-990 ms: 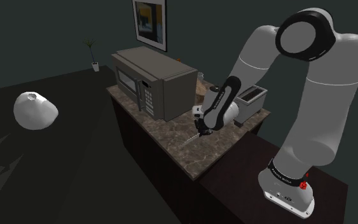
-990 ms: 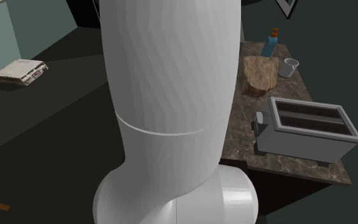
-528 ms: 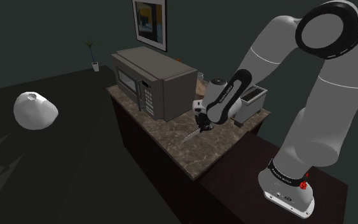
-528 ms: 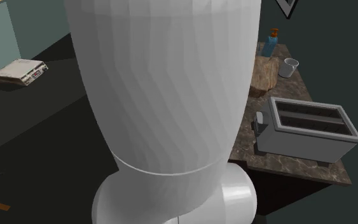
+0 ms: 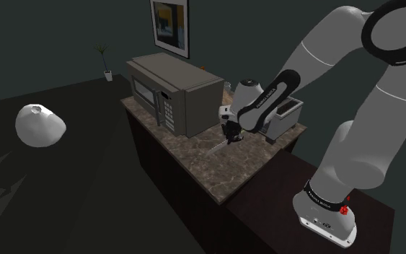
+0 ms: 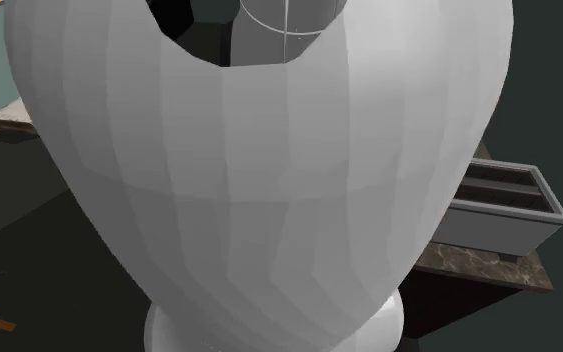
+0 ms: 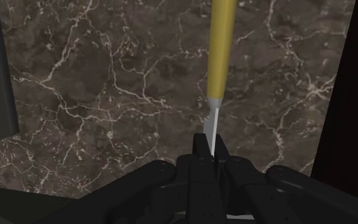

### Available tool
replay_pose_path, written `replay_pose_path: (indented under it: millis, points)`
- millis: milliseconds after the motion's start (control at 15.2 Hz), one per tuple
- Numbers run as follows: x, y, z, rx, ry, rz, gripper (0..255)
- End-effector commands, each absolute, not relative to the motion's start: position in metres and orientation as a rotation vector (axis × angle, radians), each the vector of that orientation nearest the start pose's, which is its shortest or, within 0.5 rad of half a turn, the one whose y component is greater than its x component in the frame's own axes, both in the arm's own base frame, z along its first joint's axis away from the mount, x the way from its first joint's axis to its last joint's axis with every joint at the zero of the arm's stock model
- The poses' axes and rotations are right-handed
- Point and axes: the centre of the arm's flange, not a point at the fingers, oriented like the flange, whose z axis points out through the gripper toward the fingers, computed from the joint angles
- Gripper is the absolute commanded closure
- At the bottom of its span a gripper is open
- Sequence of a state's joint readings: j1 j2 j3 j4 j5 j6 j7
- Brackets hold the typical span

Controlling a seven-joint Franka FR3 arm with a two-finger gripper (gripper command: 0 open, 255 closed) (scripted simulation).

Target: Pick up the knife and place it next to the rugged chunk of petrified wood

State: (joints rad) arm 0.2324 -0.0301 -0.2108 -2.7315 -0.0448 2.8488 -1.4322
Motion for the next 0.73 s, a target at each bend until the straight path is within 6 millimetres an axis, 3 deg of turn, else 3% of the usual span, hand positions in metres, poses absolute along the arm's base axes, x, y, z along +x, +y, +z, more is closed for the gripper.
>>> replay_pose_path:
  millis: [0,660]
  points:
    - [0.413,0.011,0.257,-2.376,-2.203,-0.170,255]
    - [0.413,0.011,0.310,-2.376,-2.203,-0.170,255]
